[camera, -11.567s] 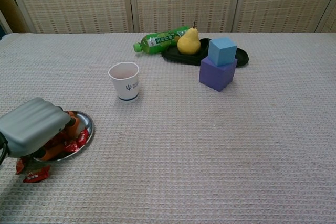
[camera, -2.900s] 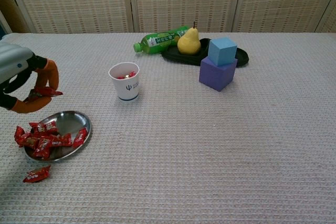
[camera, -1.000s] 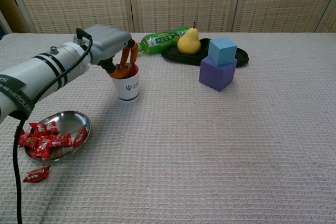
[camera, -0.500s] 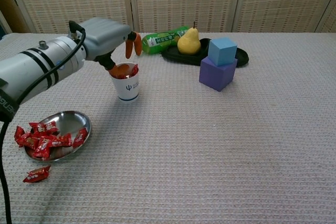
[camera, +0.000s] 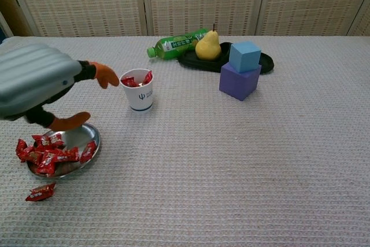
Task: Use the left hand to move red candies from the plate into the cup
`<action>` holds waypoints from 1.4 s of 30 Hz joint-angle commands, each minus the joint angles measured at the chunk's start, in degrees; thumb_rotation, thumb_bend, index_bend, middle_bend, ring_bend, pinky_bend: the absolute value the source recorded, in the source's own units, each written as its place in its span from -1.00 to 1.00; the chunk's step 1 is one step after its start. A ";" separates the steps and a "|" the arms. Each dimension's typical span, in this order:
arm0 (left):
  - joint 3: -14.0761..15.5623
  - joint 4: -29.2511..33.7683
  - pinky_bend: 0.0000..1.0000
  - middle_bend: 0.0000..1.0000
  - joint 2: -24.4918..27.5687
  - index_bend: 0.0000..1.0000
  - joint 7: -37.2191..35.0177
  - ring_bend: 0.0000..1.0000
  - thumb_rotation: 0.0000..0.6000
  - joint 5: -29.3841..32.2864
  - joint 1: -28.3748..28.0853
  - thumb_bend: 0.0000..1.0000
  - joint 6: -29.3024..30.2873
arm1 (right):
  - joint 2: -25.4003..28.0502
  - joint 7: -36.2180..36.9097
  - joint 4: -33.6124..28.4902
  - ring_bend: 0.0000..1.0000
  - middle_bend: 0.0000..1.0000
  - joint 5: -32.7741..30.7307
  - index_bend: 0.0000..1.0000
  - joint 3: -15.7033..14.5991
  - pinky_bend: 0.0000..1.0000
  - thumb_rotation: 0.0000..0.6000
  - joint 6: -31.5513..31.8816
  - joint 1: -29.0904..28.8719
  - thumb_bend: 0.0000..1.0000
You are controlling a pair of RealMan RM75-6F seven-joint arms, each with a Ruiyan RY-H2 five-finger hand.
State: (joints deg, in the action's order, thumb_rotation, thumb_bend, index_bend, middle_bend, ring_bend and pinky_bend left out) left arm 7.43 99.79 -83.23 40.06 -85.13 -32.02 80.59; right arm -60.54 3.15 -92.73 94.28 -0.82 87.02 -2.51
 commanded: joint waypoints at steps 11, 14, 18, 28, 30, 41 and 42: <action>7.60 -20.08 1.00 -0.15 -8.31 -0.40 -10.94 0.56 1.00 -8.76 17.49 -0.23 9.89 | 0.62 1.77 0.36 -1.00 -1.00 3.29 -1.00 -1.19 -1.00 1.00 3.23 1.19 -1.00; 7.43 -23.30 1.00 -0.10 -10.68 -0.40 -12.73 0.56 1.00 -8.84 18.99 -0.24 9.03 | 0.81 2.26 0.49 -1.00 -1.00 3.64 -1.00 -1.31 -1.00 1.00 3.88 1.45 -1.00; 7.07 -26.78 1.00 -0.10 -13.23 -0.42 -13.37 0.57 1.00 -10.30 20.36 -0.24 9.06 | 0.93 2.53 0.56 -1.00 -1.00 4.02 -1.00 -1.52 -1.00 1.00 4.17 1.61 -1.00; 4.74 -33.36 1.00 -0.11 -16.76 -0.41 -10.46 0.56 1.00 -13.99 22.64 -0.25 11.50 | 1.09 2.29 0.46 -1.00 -1.00 4.56 -1.00 -1.86 -1.00 1.00 4.24 1.73 -1.00; 4.16 -34.72 1.00 -0.14 -17.26 -0.41 -9.71 0.56 1.00 -14.54 22.89 -0.25 11.87 | 1.10 2.27 0.43 -1.00 -1.00 4.46 -1.00 -1.81 -1.00 1.00 4.23 1.73 -1.00; 2.83 -36.63 1.00 -0.19 -18.26 -0.34 -10.29 0.56 1.00 -13.30 23.83 -0.25 7.98 | 0.98 1.75 0.23 -1.00 -1.00 4.17 -1.00 -1.74 -1.00 1.00 3.61 1.53 -1.00; 2.66 -36.98 1.00 -0.19 -18.50 -0.33 -10.26 0.57 1.00 -13.25 23.81 -0.25 7.56 | 0.99 1.69 0.17 -1.00 -1.00 4.21 -1.00 -1.76 -1.00 1.00 3.61 1.54 -1.00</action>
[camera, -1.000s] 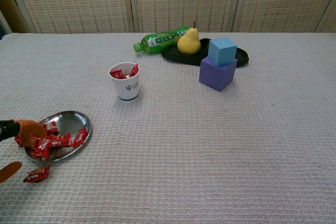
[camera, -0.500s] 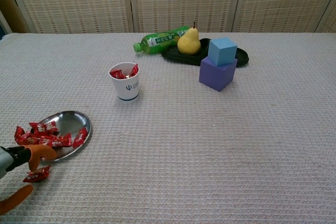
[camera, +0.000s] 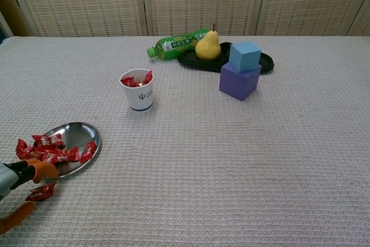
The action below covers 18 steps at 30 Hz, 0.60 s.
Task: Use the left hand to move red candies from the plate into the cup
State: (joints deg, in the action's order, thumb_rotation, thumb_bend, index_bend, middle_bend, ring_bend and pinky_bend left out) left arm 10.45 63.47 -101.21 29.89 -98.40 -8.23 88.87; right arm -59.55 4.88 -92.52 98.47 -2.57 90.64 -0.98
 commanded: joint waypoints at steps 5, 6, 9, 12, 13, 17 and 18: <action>-0.85 -1.90 1.00 -0.18 -1.30 -0.30 0.14 0.56 1.00 -0.21 0.13 -0.25 -1.47 | 0.07 0.12 -0.02 -1.00 -1.00 -0.02 -1.00 0.00 -1.00 1.00 0.24 0.14 -1.00; -1.04 -2.31 1.00 -0.17 -1.55 -0.27 0.26 0.56 1.00 -0.24 0.19 -0.25 -1.51 | 0.08 0.16 0.00 -1.00 -1.00 -0.02 -1.00 -0.01 -1.00 1.00 0.25 0.15 -1.00; -1.30 -2.91 1.00 -0.13 -1.94 -0.20 0.22 0.57 1.00 -0.18 0.36 -0.25 -1.63 | 0.08 0.16 0.03 -1.00 -1.00 -0.05 -1.00 -0.01 -1.00 1.00 0.20 0.14 -1.00; -1.52 -3.49 1.00 -0.03 -2.17 -0.09 0.22 0.57 1.00 -0.21 0.47 -0.25 -1.62 | 0.11 0.23 0.02 -1.00 -1.00 -0.02 -1.00 -0.01 -1.00 1.00 0.16 0.10 -1.00; -1.74 -4.00 1.00 0.02 -2.35 -0.05 0.40 0.58 1.00 -0.31 0.57 -0.25 -1.28 | 0.11 0.23 0.05 -1.00 -1.00 -0.03 -1.00 0.00 -1.00 1.00 0.10 0.07 -1.00; -2.34 -6.26 1.00 0.13 -3.19 0.03 -0.11 0.58 1.00 -0.70 1.03 -0.26 -0.04 | 0.02 -0.07 -0.03 -1.00 -1.00 -0.05 -1.00 -0.01 -1.00 1.00 -0.28 -0.10 -1.00; -2.44 -6.50 1.00 0.15 -3.24 0.05 -0.22 0.58 1.00 -0.67 1.09 -0.26 0.01 | 0.01 -0.12 -0.05 -1.00 -1.00 -0.06 -1.00 0.00 -1.00 1.00 -0.31 -0.12 -1.00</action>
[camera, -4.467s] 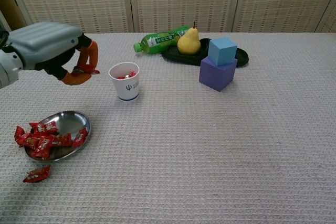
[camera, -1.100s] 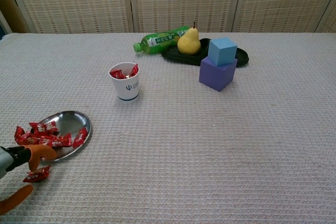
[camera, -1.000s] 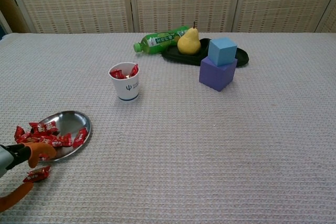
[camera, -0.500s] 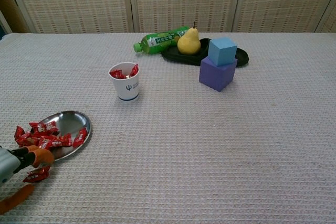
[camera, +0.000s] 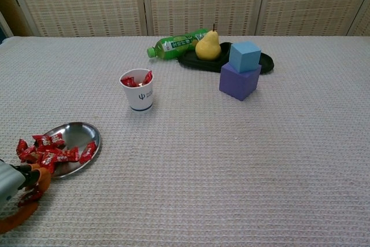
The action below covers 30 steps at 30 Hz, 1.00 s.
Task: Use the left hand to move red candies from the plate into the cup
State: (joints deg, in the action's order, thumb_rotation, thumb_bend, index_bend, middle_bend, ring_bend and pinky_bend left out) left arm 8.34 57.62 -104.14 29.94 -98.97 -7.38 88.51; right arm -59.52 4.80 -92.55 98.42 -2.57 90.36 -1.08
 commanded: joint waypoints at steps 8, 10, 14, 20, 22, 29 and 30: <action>-1.12 -0.55 1.00 0.22 0.51 0.08 0.04 0.58 1.00 -0.50 0.87 -0.26 2.05 | -0.32 -1.06 -0.26 -1.00 -1.00 0.23 -1.00 -0.21 -1.00 1.00 -0.93 -0.38 -1.00; -1.40 0.35 1.00 0.22 0.98 0.08 0.41 0.59 1.00 -0.78 0.84 -0.26 2.61 | -0.30 -0.97 -0.29 -1.00 -1.00 0.17 -1.00 -0.22 -1.00 1.00 -1.14 -0.48 -1.00; -2.14 3.64 1.00 0.22 2.75 0.08 1.62 0.59 1.00 -1.37 0.17 -0.26 2.86 | -0.25 -0.86 -0.32 -1.00 -1.00 0.11 -1.00 -0.23 -1.00 1.00 -1.40 -0.63 -1.00; -4.32 10.83 1.00 0.22 6.48 0.08 3.34 0.59 1.00 -0.48 -1.43 -0.26 1.25 | -0.30 -0.93 -0.31 -1.00 -1.00 -0.14 -1.00 -0.21 -1.00 1.00 -1.68 -0.74 -1.00; -5.08 13.31 1.00 0.22 7.72 0.08 3.69 0.59 1.00 0.05 -2.09 -0.26 0.28 | -0.36 -1.06 -0.34 -1.00 -1.00 -0.22 -1.00 -0.18 -1.00 1.00 -1.81 -0.80 -1.00; -9.02 24.85 1.00 0.22 12.68 0.09 3.91 0.61 1.00 3.88 -5.76 -0.24 -5.79 | -0.52 -1.64 -0.61 -1.00 -1.00 -0.73 -1.00 -0.09 -1.00 1.00 -2.69 -1.16 -1.00; -9.53 25.97 1.00 0.22 13.06 0.09 3.84 0.61 1.00 4.53 -6.16 -0.24 -6.52 | -0.51 -1.64 -0.63 -1.00 -1.00 -0.84 -1.00 -0.04 -1.00 1.00 -2.72 -1.18 -1.00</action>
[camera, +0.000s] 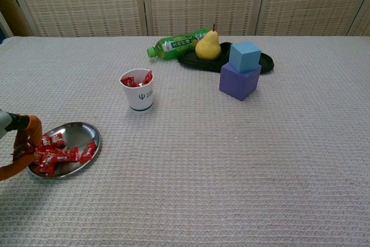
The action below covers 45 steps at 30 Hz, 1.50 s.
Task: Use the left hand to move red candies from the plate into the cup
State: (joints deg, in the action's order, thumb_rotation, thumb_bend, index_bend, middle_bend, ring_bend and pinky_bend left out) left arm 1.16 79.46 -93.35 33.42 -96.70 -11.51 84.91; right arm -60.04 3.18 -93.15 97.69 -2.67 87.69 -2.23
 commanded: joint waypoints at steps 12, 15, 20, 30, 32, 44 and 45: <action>-9.73 10.65 1.00 0.21 2.97 0.10 5.61 0.61 1.00 7.99 -8.74 -0.23 -9.86 | 0.04 0.13 0.03 -1.00 -1.00 -0.72 -1.00 0.28 -1.00 1.00 0.18 0.09 -1.00; -11.46 10.27 1.00 0.21 1.96 0.10 7.12 0.61 1.00 10.05 -11.04 -0.23 -12.33 | 0.04 0.13 0.05 -1.00 -1.00 -1.18 -1.00 0.41 -1.00 1.00 -0.10 0.01 -1.00; -14.92 7.72 1.00 0.21 -0.69 0.10 9.63 0.61 1.00 12.91 -16.09 -0.23 -16.29 | -0.04 -0.08 -0.01 -1.00 -1.00 -2.39 -1.00 0.86 -1.00 1.00 -0.53 -0.06 -1.00; -20.13 -2.67 1.00 0.21 -7.10 0.10 9.32 0.61 1.00 17.17 -27.03 -0.23 -23.35 | -0.27 -0.75 -0.25 -1.00 -1.00 -4.64 -1.00 1.69 -1.00 1.00 -1.81 -0.43 -1.00; -21.05 -5.68 1.00 0.21 -8.28 0.10 7.82 0.61 1.00 18.60 -28.97 -0.23 -24.92 | -0.17 -0.53 -0.27 -1.00 -1.00 -5.00 -1.00 1.82 -1.00 1.00 -1.92 -0.45 -1.00; -21.12 -18.06 1.00 0.16 -13.26 0.03 2.56 0.61 1.00 20.88 -35.81 -0.24 -27.32 | 0.02 0.24 0.02 -1.00 -1.00 -7.22 -1.00 2.73 -1.00 1.00 -2.96 -0.78 -1.00; -20.96 -18.29 1.00 0.11 -13.32 -0.01 2.53 0.61 1.00 21.12 -35.93 -0.24 -27.33 | 0.03 0.28 0.04 -1.00 -1.00 -7.31 -1.00 2.75 -1.00 1.00 -3.07 -0.81 -1.00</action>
State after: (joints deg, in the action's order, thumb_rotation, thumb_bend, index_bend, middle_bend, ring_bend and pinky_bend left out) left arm -19.99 61.57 -106.36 36.22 -75.96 -47.08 57.83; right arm -60.01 3.45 -93.12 90.40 0.06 84.64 -3.03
